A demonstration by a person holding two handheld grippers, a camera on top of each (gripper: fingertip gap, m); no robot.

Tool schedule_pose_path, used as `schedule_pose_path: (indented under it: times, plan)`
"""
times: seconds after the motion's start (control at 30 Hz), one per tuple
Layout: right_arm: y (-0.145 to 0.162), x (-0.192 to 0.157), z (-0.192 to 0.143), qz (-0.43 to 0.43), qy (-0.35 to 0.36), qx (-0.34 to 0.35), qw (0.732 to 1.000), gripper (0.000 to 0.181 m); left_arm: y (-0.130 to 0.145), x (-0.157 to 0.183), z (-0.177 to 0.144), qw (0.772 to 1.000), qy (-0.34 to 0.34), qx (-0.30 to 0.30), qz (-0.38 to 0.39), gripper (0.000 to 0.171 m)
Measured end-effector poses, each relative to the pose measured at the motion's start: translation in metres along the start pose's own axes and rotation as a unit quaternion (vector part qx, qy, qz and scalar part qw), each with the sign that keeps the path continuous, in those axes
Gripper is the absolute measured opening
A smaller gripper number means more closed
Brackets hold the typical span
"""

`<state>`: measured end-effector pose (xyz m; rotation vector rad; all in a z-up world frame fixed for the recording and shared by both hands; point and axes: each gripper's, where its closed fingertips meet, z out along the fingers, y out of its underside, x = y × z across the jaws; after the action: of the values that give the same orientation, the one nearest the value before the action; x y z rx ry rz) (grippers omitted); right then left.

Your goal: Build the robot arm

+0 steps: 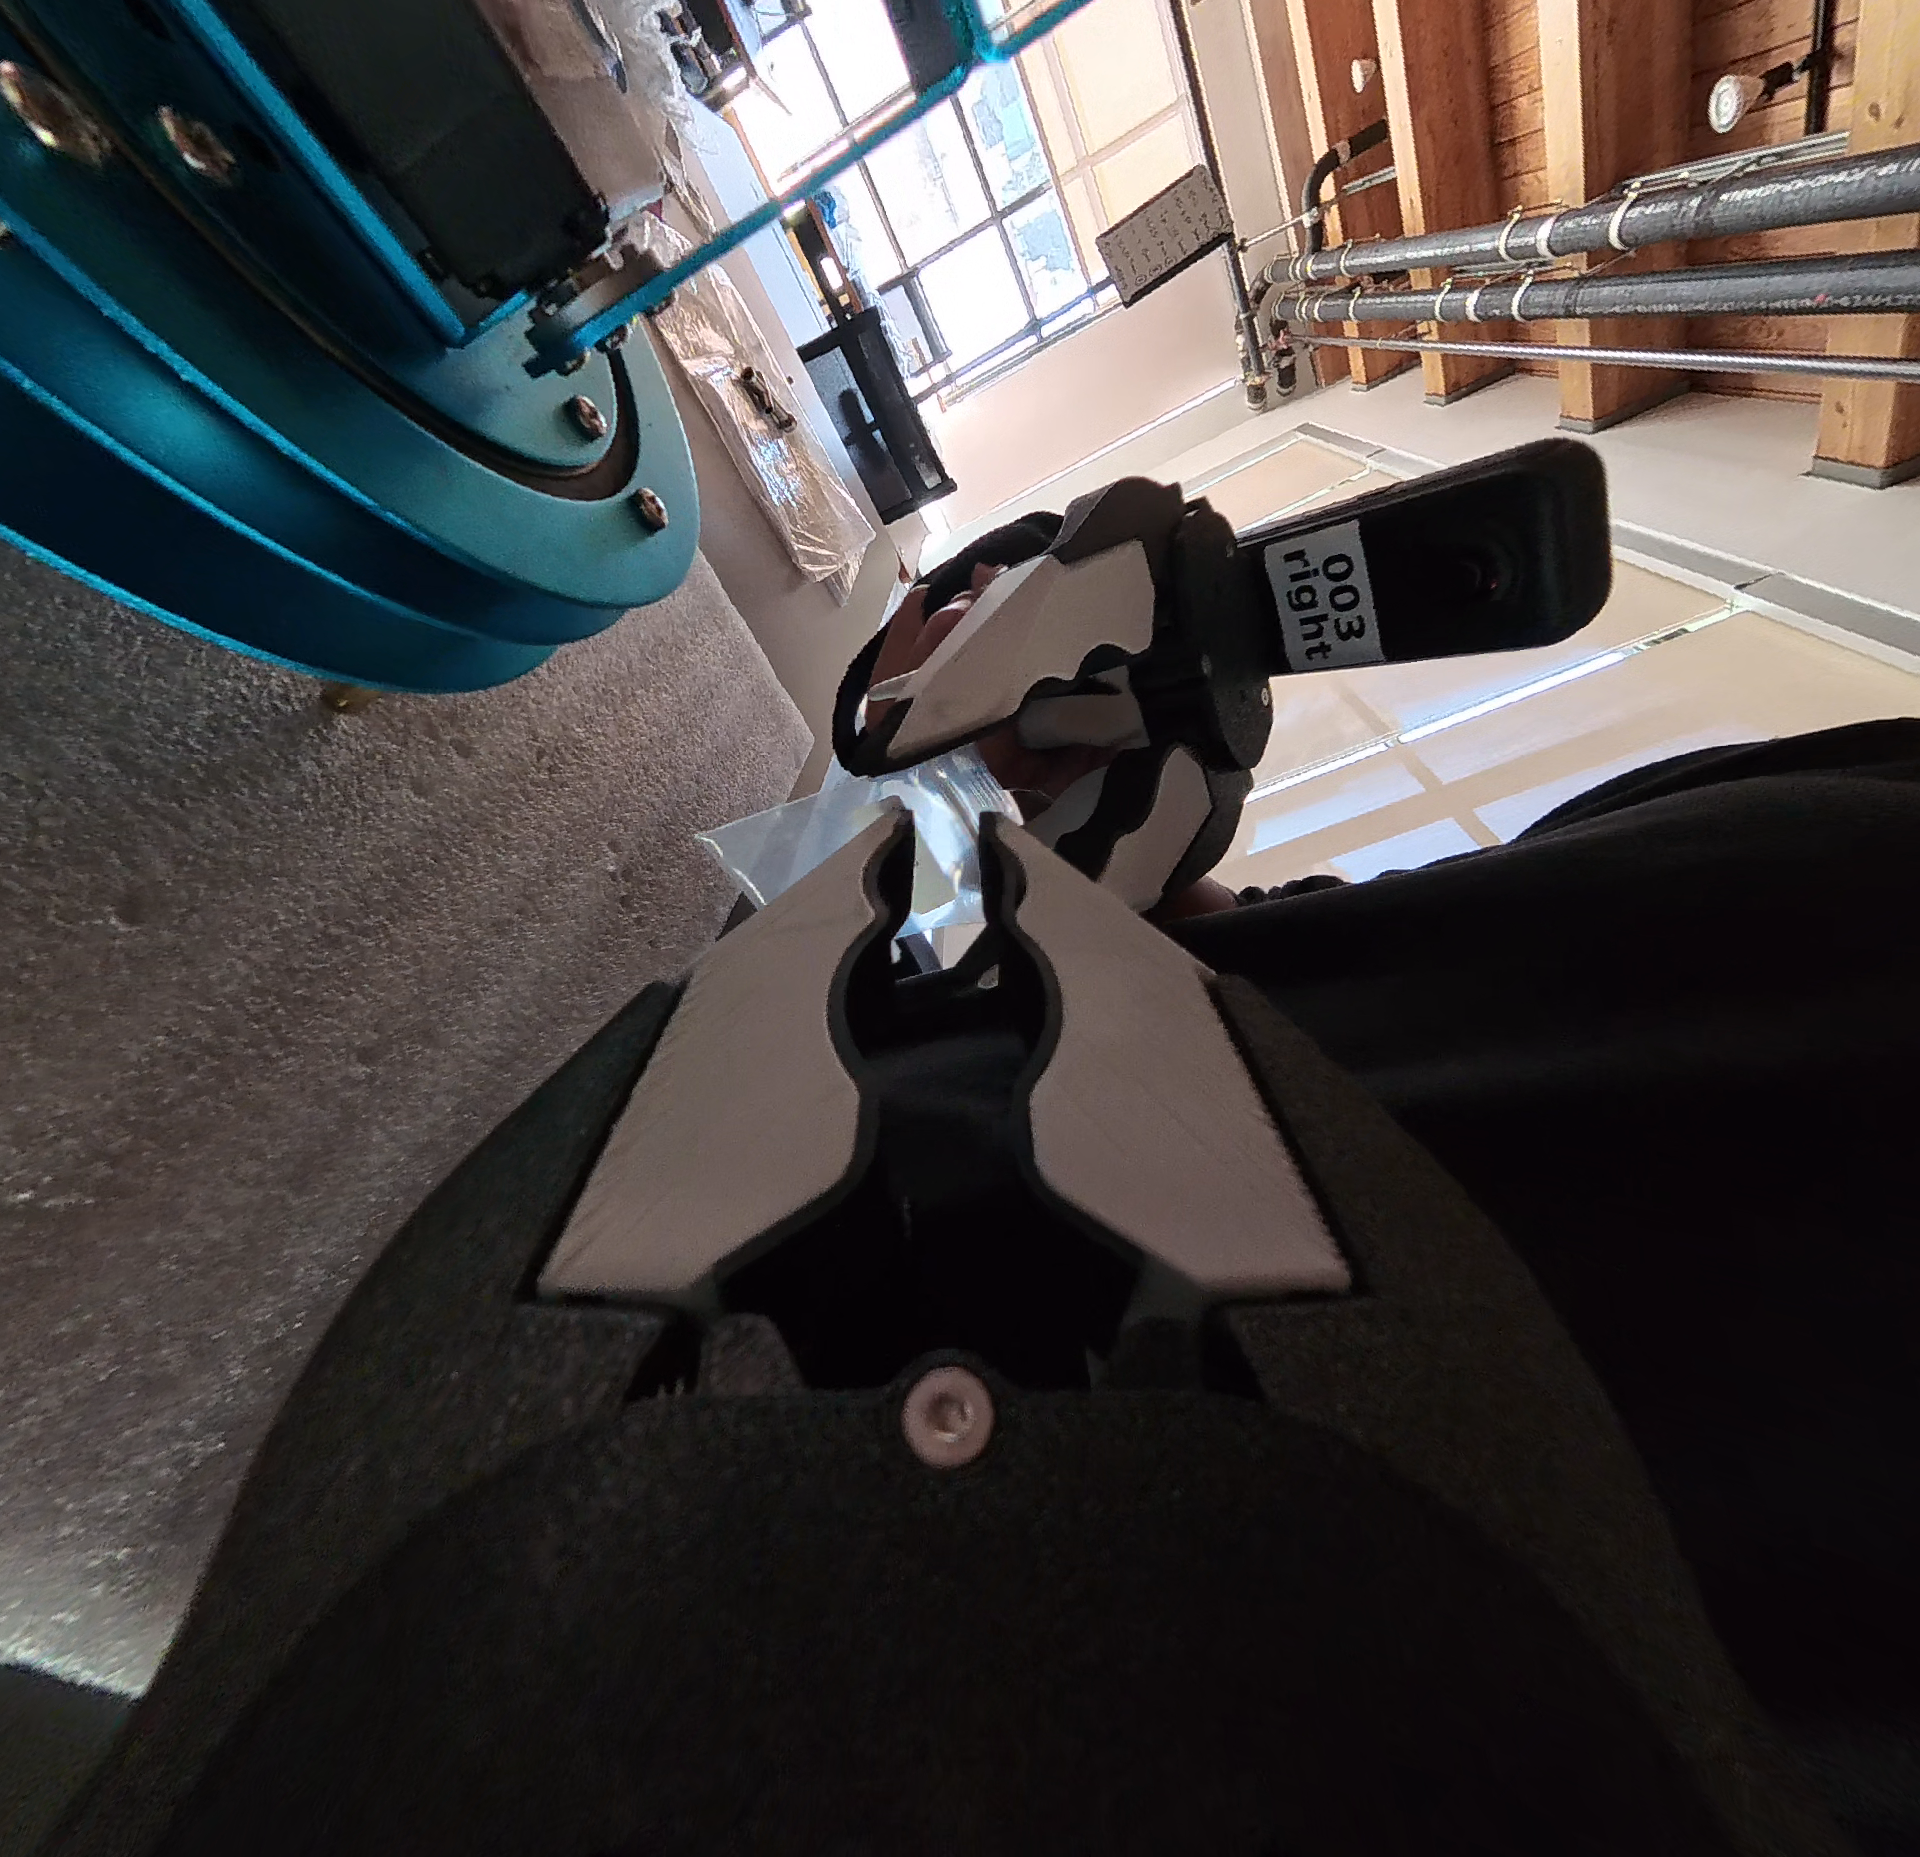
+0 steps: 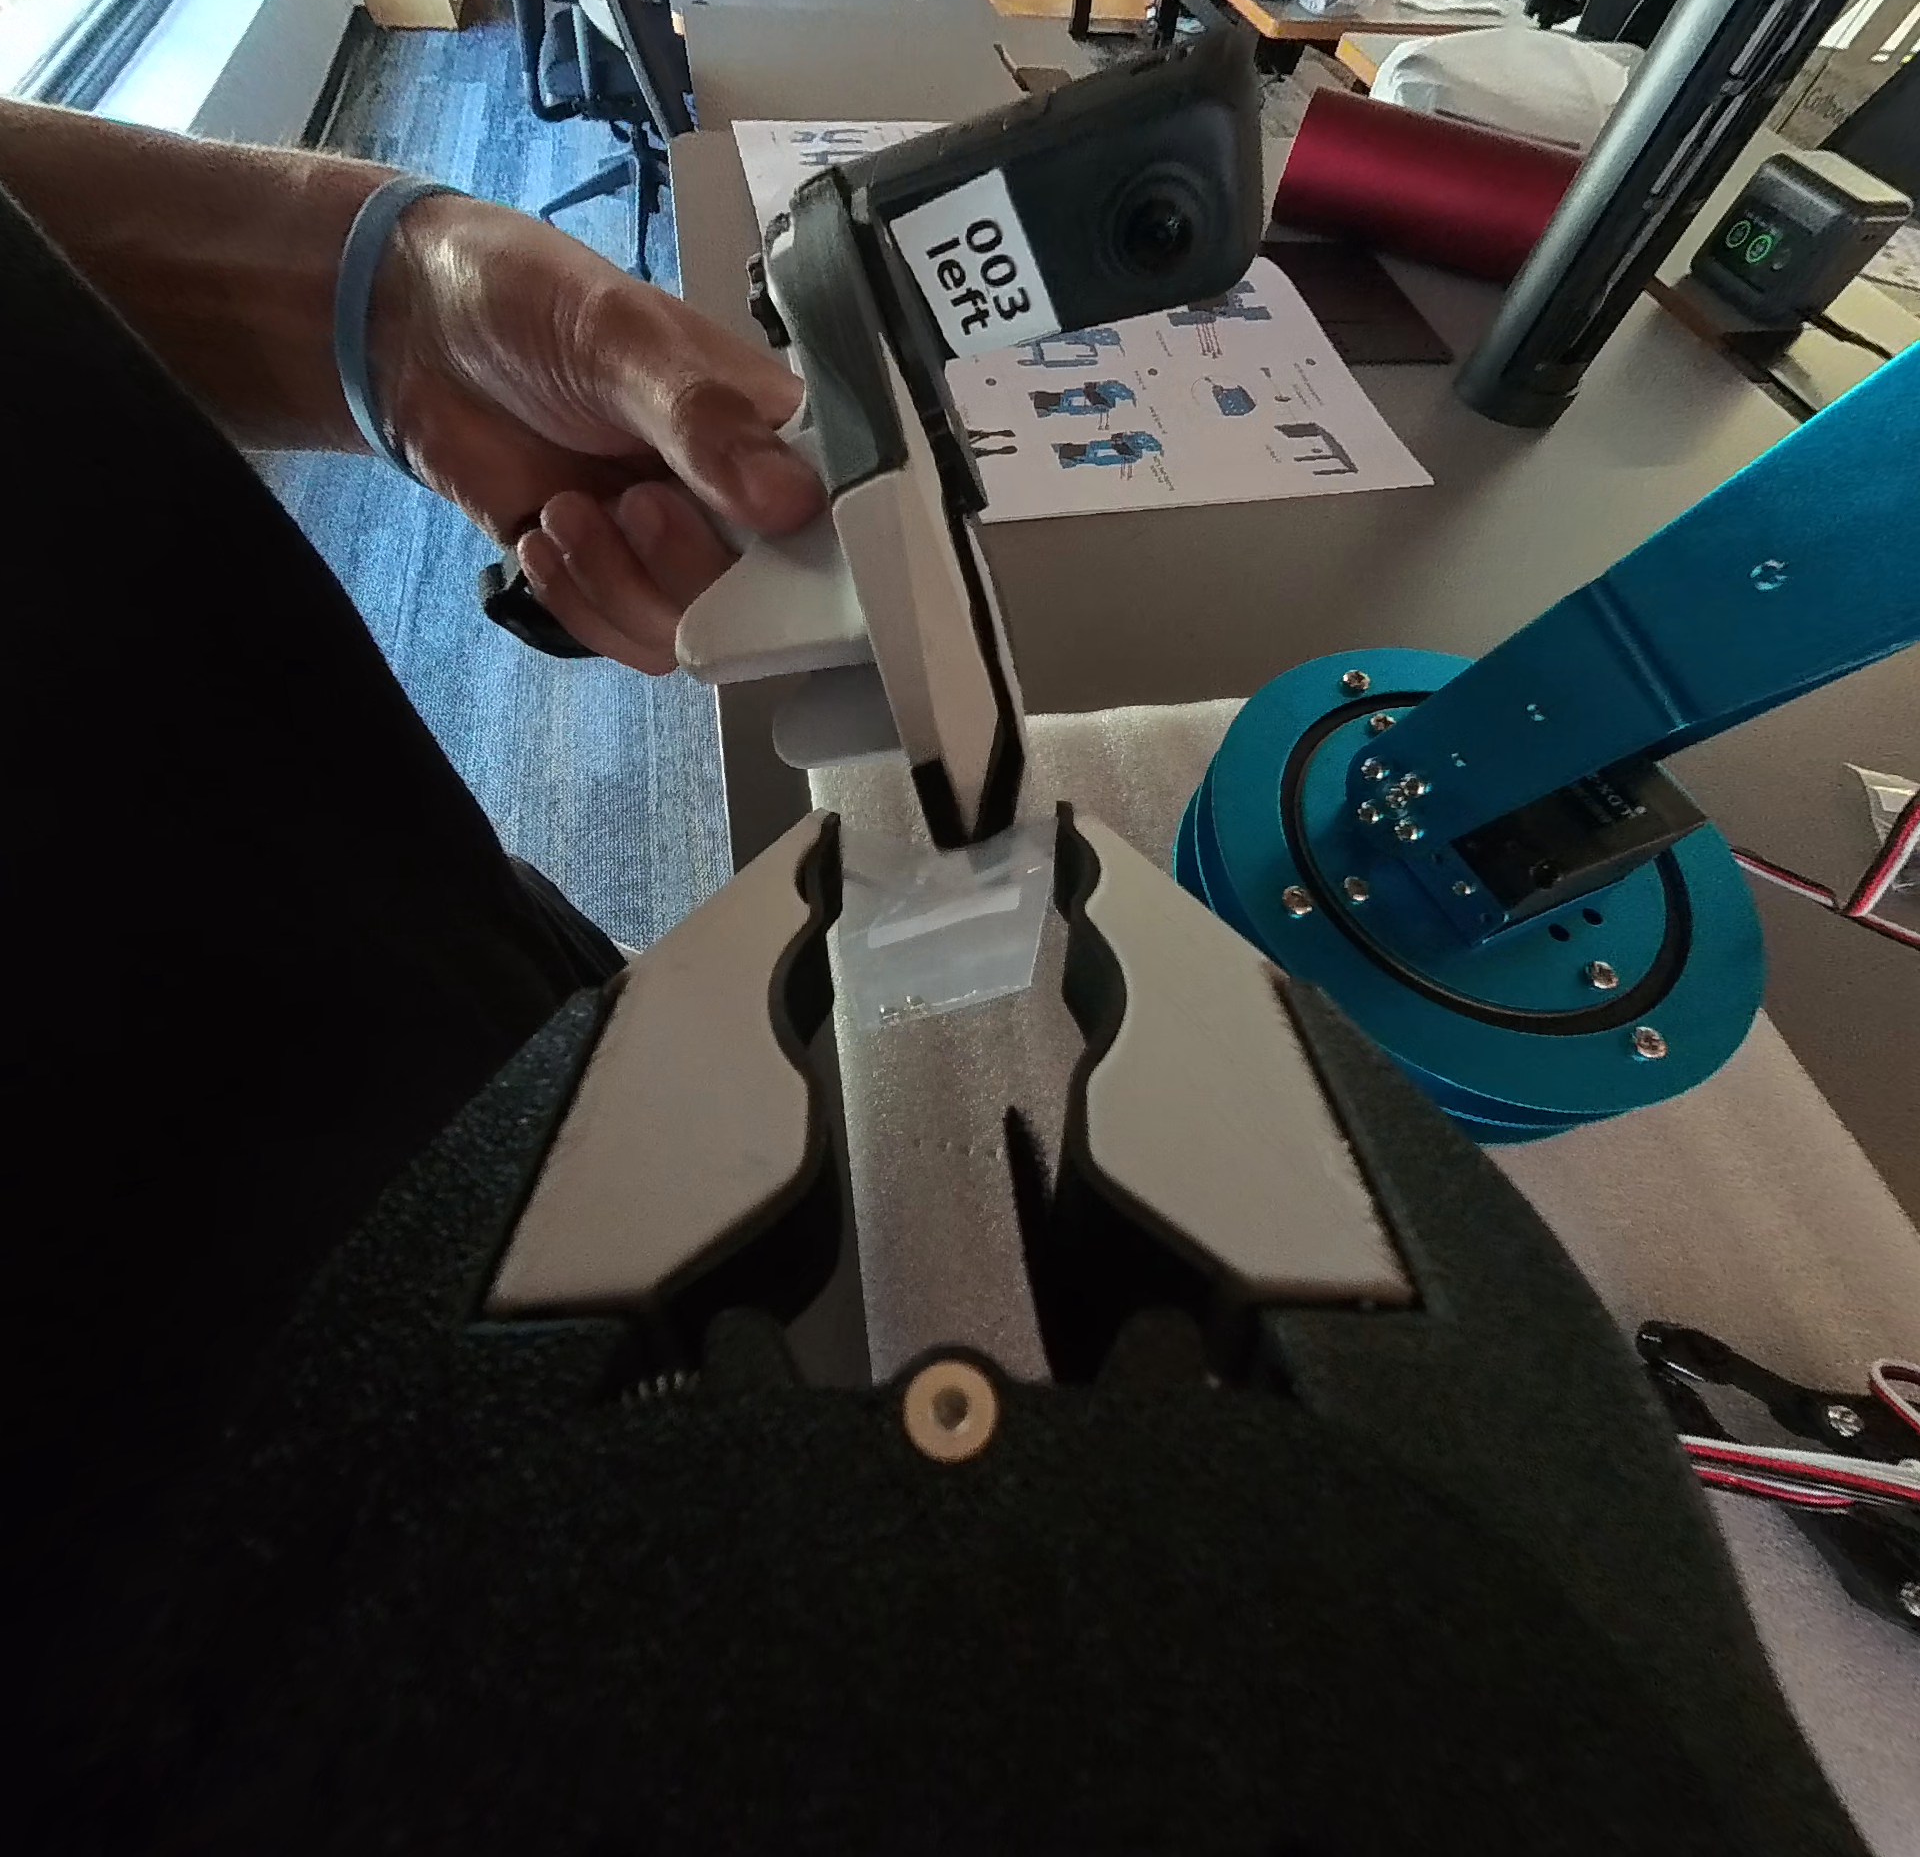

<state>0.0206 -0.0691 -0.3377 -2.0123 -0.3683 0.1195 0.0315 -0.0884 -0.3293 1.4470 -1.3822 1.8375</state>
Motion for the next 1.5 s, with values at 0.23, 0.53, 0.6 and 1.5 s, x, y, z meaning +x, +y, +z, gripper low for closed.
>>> schedule_pose_path:
  times: [0.23,0.53,0.6,1.5]
  plan:
    - [0.007,0.000,0.004,-0.008,0.003,-0.018,1.000,0.040,0.000,0.002,0.001,1.000,0.007,0.005,-0.006,0.012]
    - [0.010,0.002,0.005,-0.018,0.012,-0.031,0.999,0.041,0.002,-0.008,0.000,1.000,-0.017,0.002,-0.011,0.012]
    - [0.015,0.003,0.007,-0.028,0.018,-0.044,0.998,0.041,0.002,-0.008,0.000,1.000,-0.018,0.003,-0.019,0.016]
    - [0.021,0.002,0.013,-0.059,0.032,-0.072,0.995,0.040,0.006,-0.021,0.001,0.997,-0.060,-0.006,-0.041,0.017]
